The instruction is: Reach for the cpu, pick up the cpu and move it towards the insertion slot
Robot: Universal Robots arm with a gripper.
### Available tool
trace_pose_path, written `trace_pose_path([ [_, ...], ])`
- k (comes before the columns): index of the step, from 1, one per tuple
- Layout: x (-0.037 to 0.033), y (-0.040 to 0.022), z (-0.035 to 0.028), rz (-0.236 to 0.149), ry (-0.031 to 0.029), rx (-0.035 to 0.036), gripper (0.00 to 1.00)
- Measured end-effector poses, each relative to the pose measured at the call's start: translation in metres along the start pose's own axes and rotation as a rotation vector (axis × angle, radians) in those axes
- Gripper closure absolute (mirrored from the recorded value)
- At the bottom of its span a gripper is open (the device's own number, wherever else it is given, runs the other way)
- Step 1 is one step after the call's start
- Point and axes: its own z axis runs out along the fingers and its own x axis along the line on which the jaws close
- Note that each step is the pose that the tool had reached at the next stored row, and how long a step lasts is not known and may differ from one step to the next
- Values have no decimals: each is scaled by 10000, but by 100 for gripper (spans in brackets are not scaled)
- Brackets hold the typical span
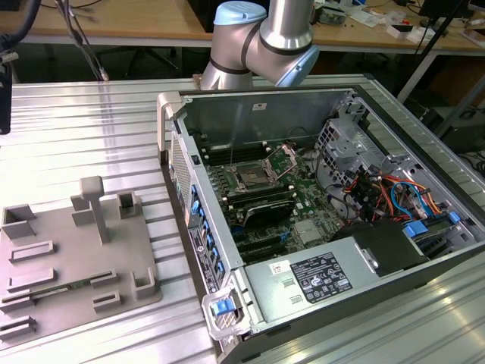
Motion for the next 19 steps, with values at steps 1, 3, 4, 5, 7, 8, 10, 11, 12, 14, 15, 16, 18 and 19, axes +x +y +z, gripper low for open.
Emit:
trace_pose_path([
  [1,0,0,-7,0,0,0,45],
  [3,1,0,-27,0,1,1,45],
  [4,1,0,-31,0,0,0,45],
  [5,1,0,-36,0,-1,0,45],
  [7,1,1,-37,0,-2,-1,45],
  [8,1,1,-38,0,-1,0,45],
  [10,1,1,-39,0,-1,0,45],
  [11,1,1,-39,0,0,0,45],
  [12,1,1,-39,0,-1,0,45],
  [14,1,1,-40,0,0,0,45],
  [15,1,1,-43,0,1,1,45],
  [16,2,0,-46,0,2,1,45],
  [18,2,1,-58,0,1,1,45],
  [19,2,1,-68,0,2,1,45],
])
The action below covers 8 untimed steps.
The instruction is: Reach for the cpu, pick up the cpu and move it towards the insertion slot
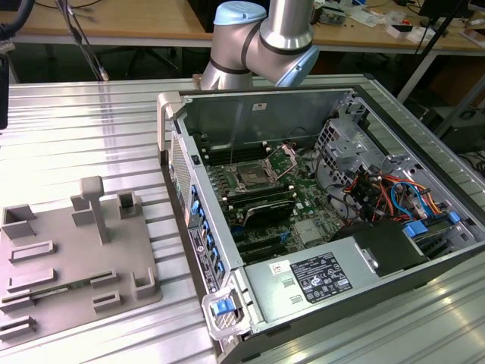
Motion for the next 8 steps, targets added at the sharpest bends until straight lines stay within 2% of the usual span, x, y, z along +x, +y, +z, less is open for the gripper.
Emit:
trace_pose_path([
  [8,4,2,-109,0,-2,-1,45],
])
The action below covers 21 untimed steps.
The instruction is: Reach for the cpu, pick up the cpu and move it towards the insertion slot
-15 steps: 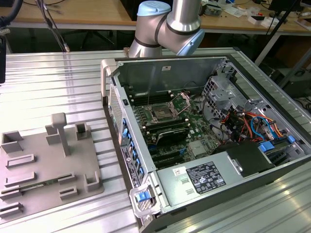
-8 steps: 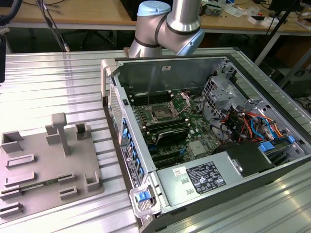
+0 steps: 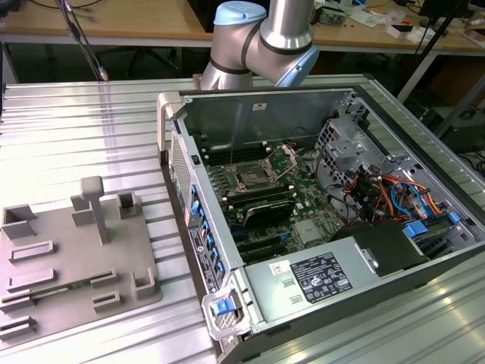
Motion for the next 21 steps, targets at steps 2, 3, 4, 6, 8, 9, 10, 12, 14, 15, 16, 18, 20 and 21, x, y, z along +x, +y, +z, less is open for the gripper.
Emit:
trace_pose_path([
  [2,0,0,-1,0,0,0,45],
  [3,0,0,0,0,-1,0,45],
  [4,0,0,-1,1,-1,0,45],
  [6,0,0,-1,1,0,0,45],
  [8,0,0,-1,1,0,0,45],
  [9,0,0,-1,1,0,1,45],
  [10,0,1,-1,2,0,0,45],
  [12,-3,1,-2,0,1,1,45],
  [14,-31,-1,-3,1,1,0,45],
  [15,-48,-2,-2,1,-1,0,45],
  [16,-79,-5,-4,1,1,1,45],
  [18,-111,-6,-6,1,0,1,45],
  [20,-136,-8,-6,2,0,1,45],
  [21,-142,-8,-6,2,-1,0,45],
])
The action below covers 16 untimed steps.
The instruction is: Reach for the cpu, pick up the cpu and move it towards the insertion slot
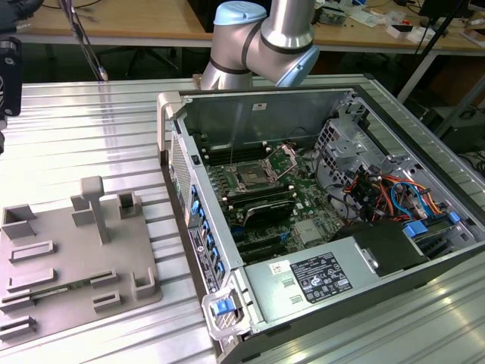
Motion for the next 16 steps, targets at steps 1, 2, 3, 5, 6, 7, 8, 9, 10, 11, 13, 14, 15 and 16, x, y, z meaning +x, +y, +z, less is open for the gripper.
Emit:
trace_pose_path([
  [1,-6,-1,0,0,-1,0,45],
  [2,-17,-2,-1,-1,1,0,45],
  [3,-31,-3,-1,-1,0,0,45],
  [5,-35,-3,0,1,-1,0,45],
  [6,-43,-3,-1,0,0,0,45],
  [7,-49,-4,-2,0,1,0,45],
  [8,-54,-5,-2,-1,1,1,45],
  [9,-59,-5,-2,-1,0,0,45],
  [10,-65,-5,-3,-1,1,0,45],
  [11,-69,-5,-3,0,1,0,45],
  [13,-76,-6,-3,0,1,0,45],
  [14,-83,-6,-3,-1,1,1,45],
  [15,-87,-7,-3,0,0,0,45],
  [16,-91,-7,-3,0,1,0,45],
])
